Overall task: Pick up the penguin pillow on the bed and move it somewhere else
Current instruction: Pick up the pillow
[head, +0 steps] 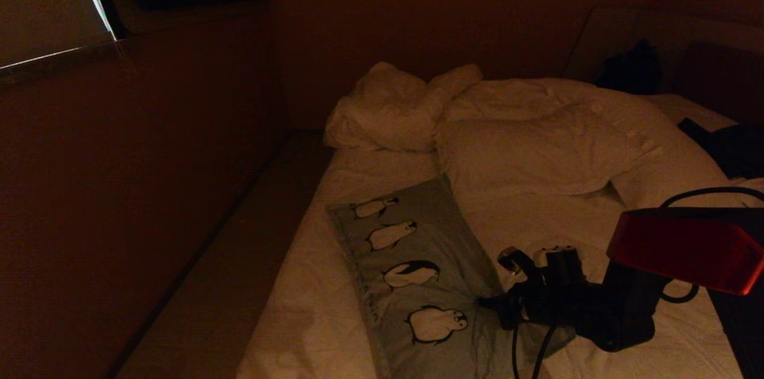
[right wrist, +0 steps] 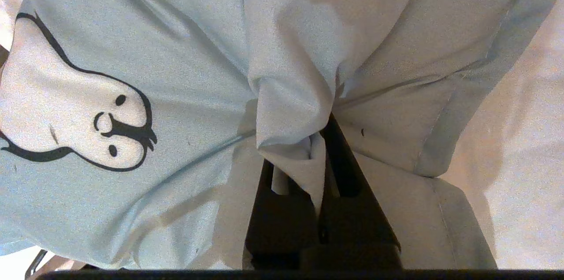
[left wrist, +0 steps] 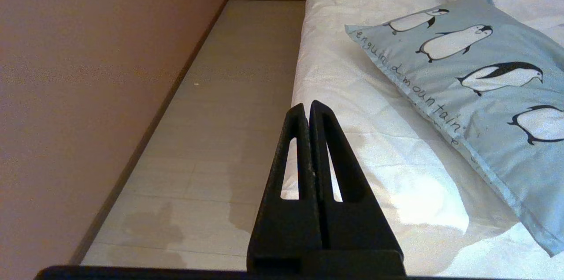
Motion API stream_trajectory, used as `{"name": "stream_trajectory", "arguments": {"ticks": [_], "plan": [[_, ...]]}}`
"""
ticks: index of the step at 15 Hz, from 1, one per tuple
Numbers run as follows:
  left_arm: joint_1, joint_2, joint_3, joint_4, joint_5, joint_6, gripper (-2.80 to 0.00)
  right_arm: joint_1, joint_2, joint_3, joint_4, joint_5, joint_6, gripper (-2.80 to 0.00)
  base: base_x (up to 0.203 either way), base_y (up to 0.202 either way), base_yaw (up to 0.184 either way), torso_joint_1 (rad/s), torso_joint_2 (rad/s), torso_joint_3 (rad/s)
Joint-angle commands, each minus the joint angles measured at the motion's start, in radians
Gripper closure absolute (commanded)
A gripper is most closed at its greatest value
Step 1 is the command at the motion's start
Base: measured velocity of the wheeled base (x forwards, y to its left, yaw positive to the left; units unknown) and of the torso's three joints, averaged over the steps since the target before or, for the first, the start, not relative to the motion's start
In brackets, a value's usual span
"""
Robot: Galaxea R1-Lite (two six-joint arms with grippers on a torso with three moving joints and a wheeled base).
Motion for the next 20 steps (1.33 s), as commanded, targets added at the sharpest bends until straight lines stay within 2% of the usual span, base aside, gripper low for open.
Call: {"name": "stream_trajectory", "arguments": {"ticks": [1, 4, 9, 12, 14, 16, 17, 20], "plan": [[-0.001, 0.000, 0.000, 0.000, 0.001, -0.001, 0.00, 0.001, -0.003, -0.003, -0.004, 0.003, 0.002, 0.00, 0.000, 0.000, 0.000, 0.000, 0.00, 0.000], [0.000, 0.000, 0.000, 0.000, 0.001, 0.000, 0.00, 0.001, -0.066, -0.007, -0.001, 0.004, 0.016, 0.00, 0.000, 0.000, 0.000, 0.000, 0.00, 0.000], [0.000, 0.000, 0.000, 0.000, 0.001, 0.001, 0.00, 0.000, -0.282, -0.007, 0.000, 0.004, 0.187, 0.00, 0.000, 0.000, 0.000, 0.000, 0.00, 0.000], [0.001, 0.000, 0.000, 0.000, 0.001, 0.001, 0.00, -0.002, -0.426, -0.005, 0.002, 0.003, 0.252, 0.00, 0.000, 0.000, 0.000, 0.000, 0.00, 0.000], [-0.001, -0.001, 0.000, 0.000, 0.001, 0.001, 0.00, -0.007, -0.492, -0.003, 0.003, -0.006, 0.269, 0.00, 0.000, 0.000, 0.000, 0.000, 0.00, 0.000], [0.000, 0.000, 0.000, 0.000, 0.001, 0.001, 0.00, -0.009, -0.537, -0.009, 0.001, -0.104, 0.268, 0.00, 0.000, 0.000, 0.000, 0.000, 0.00, 0.000], [0.001, 0.000, 0.000, 0.000, 0.001, 0.001, 0.00, -0.010, -0.557, -0.011, 0.000, -0.124, 0.267, 0.00, 0.000, 0.000, 0.000, 0.000, 0.00, 0.000], [-0.001, 0.000, 0.000, -0.002, 0.001, 0.004, 0.00, -0.023, -0.634, -0.012, 0.002, -0.136, 0.267, 0.00, 0.000, 0.000, 0.000, 0.000, 0.00, 0.000]]}}
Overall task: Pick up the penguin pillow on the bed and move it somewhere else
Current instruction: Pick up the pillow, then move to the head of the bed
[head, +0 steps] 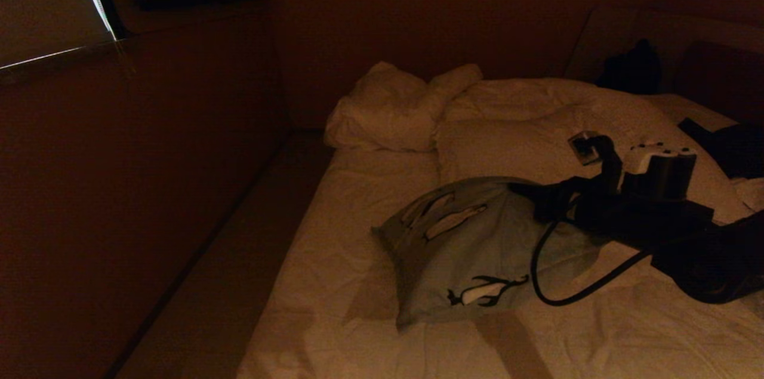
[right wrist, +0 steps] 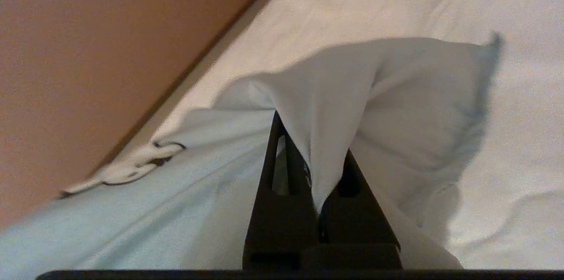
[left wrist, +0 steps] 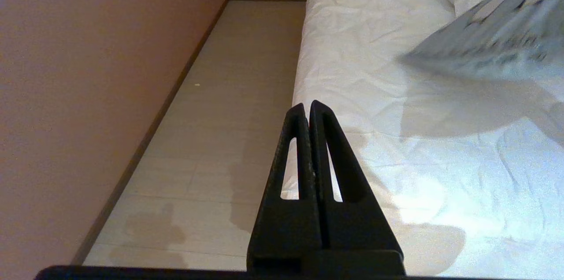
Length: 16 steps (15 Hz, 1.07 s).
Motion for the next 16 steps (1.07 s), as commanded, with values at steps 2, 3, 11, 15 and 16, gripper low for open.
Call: {"name": "stream_trajectory", "arguments": {"ticks": [2, 3, 11, 15, 16], "plan": [[0.001, 0.000, 0.000, 0.000, 0.000, -0.001, 0.00, -0.012, -0.100, -0.007, -0.007, -0.073, -0.002, 0.00, 0.000, 0.000, 0.000, 0.000, 0.00, 0.000], [0.001, -0.001, 0.000, 0.000, 0.000, -0.001, 0.00, -0.019, -0.111, -0.015, -0.007, -0.103, -0.004, 0.00, 0.000, 0.000, 0.000, 0.000, 0.00, 0.000], [0.001, 0.000, 0.000, 0.000, 0.000, 0.001, 0.00, -0.092, -0.164, -0.044, -0.007, -0.116, -0.004, 0.00, 0.000, 0.000, 0.000, 0.000, 0.00, 0.000], [0.001, 0.000, 0.000, 0.000, 0.000, 0.004, 0.00, -0.097, -0.168, -0.044, -0.007, -0.116, -0.006, 0.00, 0.000, 0.000, 0.000, 0.000, 0.00, 0.000], [0.001, 0.000, 0.000, 0.000, 0.000, 0.004, 0.00, -0.097, -0.165, -0.044, -0.007, -0.116, -0.006, 0.00, 0.000, 0.000, 0.000, 0.000, 0.00, 0.000]]}}
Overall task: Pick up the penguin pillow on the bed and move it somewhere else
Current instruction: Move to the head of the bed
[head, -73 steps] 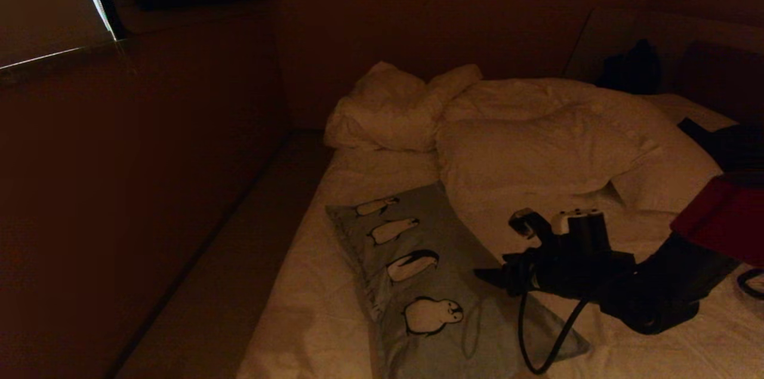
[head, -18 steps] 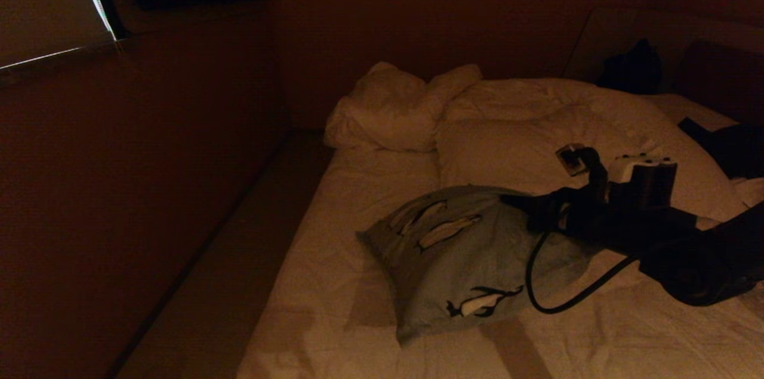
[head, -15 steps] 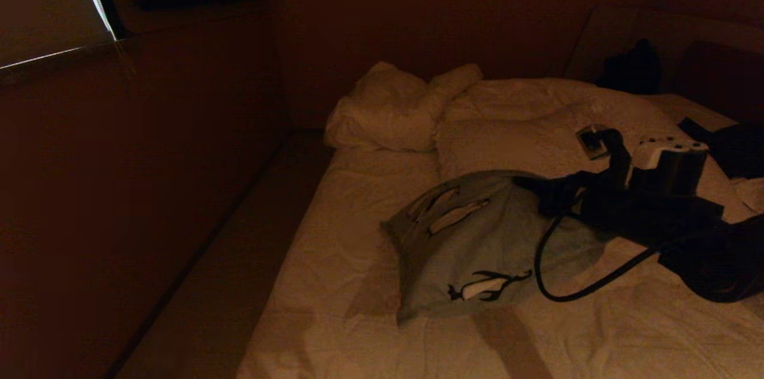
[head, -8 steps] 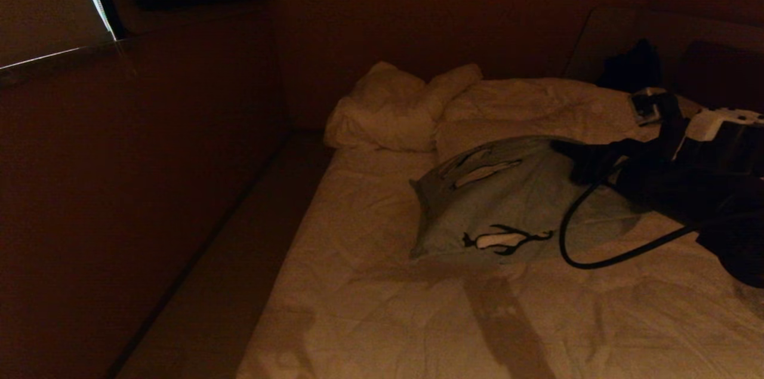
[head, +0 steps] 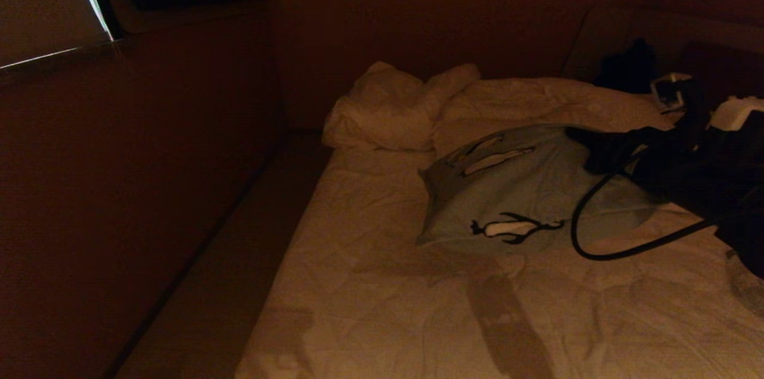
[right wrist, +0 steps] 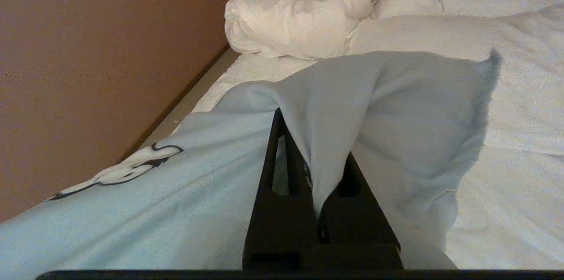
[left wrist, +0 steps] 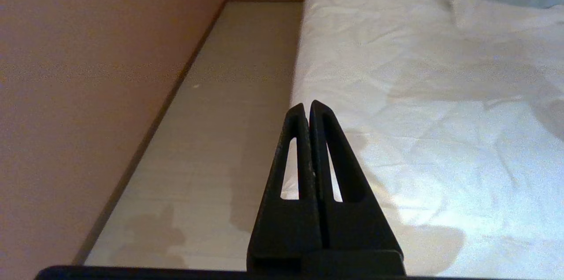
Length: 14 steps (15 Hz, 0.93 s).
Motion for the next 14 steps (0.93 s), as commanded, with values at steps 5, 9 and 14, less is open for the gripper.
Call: {"name": "stream_trajectory", "arguments": {"ticks": [5, 9, 14], "plan": [[0.000, 0.000, 0.000, 0.000, 0.001, 0.000, 0.00, -0.003, -0.001, 0.000, -0.006, 0.002, 0.000, 0.00, -0.001, -0.107, 0.006, 0.003, 0.00, 0.003], [0.000, 0.000, 0.000, 0.000, 0.001, -0.002, 0.00, -0.009, 0.001, 0.000, -0.008, 0.003, 0.000, 0.00, 0.000, -0.197, 0.001, 0.003, 0.00, 0.003], [0.000, 0.000, 0.000, 0.000, 0.001, -0.002, 0.00, -0.030, -0.002, 0.000, -0.011, 0.003, 0.002, 0.00, 0.000, -0.195, 0.001, 0.002, 0.00, 0.002]]}}
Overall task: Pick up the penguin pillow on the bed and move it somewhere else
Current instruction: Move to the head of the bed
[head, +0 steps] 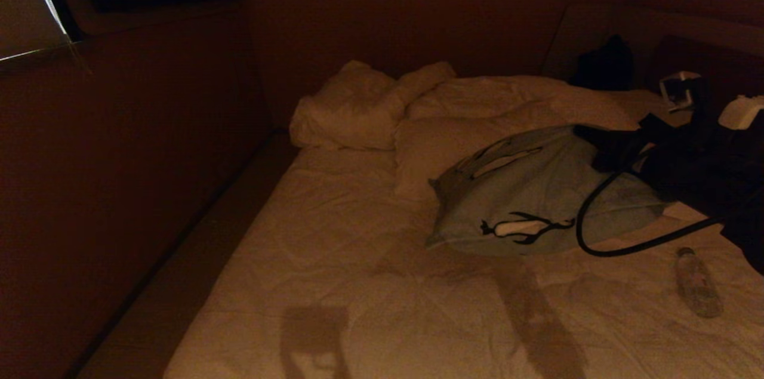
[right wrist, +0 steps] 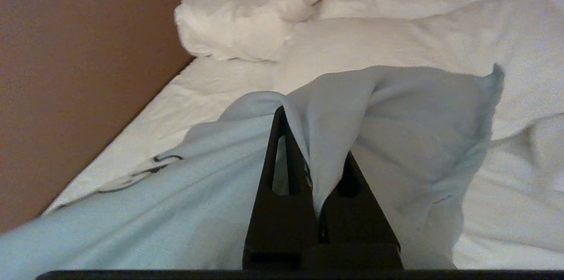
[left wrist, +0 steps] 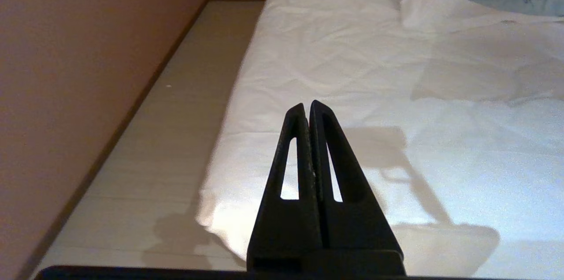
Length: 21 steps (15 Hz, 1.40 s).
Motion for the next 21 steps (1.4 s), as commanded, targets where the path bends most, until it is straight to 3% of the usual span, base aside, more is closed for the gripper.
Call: {"name": "stream_trajectory", "arguments": {"ticks": [1, 21], "plan": [[0.001, 0.000, 0.000, 0.000, 0.000, -0.001, 0.00, -0.005, -0.001, 0.000, -0.005, 0.003, 0.001, 0.00, 0.000, -0.191, -0.003, -0.002, 0.00, 0.002], [0.001, 0.000, 0.000, 0.000, 0.000, -0.001, 0.00, -0.015, 0.000, 0.001, -0.007, 0.003, -0.010, 0.00, 0.000, -0.195, 0.000, 0.003, 0.00, 0.003]]}}
